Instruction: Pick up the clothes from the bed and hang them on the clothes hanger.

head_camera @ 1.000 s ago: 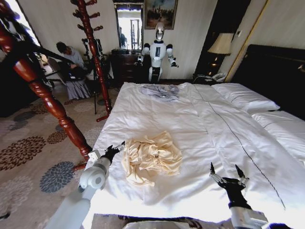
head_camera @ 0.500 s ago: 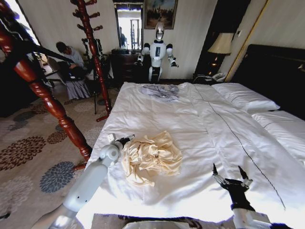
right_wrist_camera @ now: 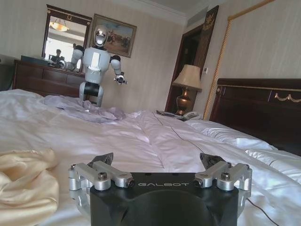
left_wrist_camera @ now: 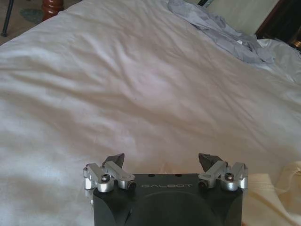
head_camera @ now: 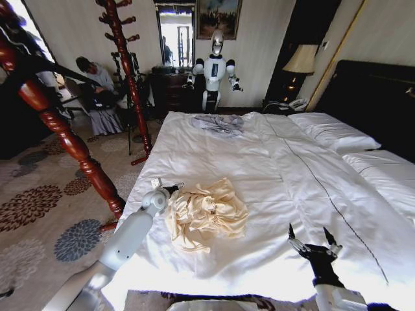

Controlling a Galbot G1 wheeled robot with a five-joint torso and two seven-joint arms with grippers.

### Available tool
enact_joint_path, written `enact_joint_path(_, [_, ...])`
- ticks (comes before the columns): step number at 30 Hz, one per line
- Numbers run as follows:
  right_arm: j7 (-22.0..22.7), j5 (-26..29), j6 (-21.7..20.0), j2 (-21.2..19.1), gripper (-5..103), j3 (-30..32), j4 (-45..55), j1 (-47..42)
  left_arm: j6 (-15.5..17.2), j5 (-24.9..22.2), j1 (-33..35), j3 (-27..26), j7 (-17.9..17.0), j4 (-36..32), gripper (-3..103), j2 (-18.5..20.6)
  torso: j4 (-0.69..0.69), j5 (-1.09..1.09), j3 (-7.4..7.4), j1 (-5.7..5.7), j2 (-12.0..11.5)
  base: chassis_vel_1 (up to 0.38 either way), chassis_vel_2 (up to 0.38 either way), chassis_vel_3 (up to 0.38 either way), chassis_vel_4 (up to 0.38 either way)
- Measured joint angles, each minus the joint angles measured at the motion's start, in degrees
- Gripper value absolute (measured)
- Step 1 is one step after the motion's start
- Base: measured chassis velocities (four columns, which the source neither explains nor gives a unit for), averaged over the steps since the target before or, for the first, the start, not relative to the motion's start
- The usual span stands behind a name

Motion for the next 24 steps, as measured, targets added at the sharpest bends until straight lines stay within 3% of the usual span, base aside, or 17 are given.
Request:
enact_joint_path(11, [0.06,-0.07,0.04,-0.13,100,-0.32,-0.07,0.02,1.66,-0.1,-2.02,1.99,0.03,2.79,88,-1.75,0.0,0.0,0.0,0.0,0.0,0.0,0.0,0.0,0.0])
enact_joint_path(13, [0.07,-0.08,0.05,-0.1,100,-0.3,-0.05,-0.09,1.75,-0.04,-2.29,2.32,0.0,3.36,79,-2.17,-0.01,0.0,0.0,0.0,0.01,0.0,0.0,0.0,0.0])
enact_joint_path(15, [0.08,-0.08,0.06,-0.1,100,-0.26,-0.05,-0.1,1.77,-0.01,-2.37,2.39,-0.01,3.47,79,-2.25,-0.01,0.0,0.0,0.0,0.01,0.0,0.0,0.0,0.0])
enact_joint_path(16, [0.08,-0.08,0.08,-0.11,100,-0.19,-0.05,-0.11,1.78,0.06,-2.5,2.47,-0.04,3.65,71,-2.38,0.0,0.0,0.0,0.0,0.01,0.0,0.0,0.0,0.0])
enact_joint_path(17, [0.08,-0.07,0.09,-0.12,100,-0.15,-0.05,-0.11,1.8,0.29,-2.57,2.49,-0.18,3.72,71,-2.43,0.0,0.0,0.0,0.0,0.01,0.0,0.0,0.0,0.0])
enact_joint_path(19, [0.08,-0.02,0.09,-0.13,100,0.01,-0.06,0.02,2.1,0.72,-2.63,2.61,-0.59,3.54,59,-2.4,0.0,0.0,0.0,0.0,0.01,0.0,0.0,0.0,0.0])
enact_joint_path(24, [0.16,0.58,-0.12,-0.45,100,0.66,-0.1,0.61,3.35,0.82,-2.93,3.05,-1.62,3.68,45,-2.45,0.0,0.0,0.0,0.0,0.01,0.0,0.0,0.0,0.0])
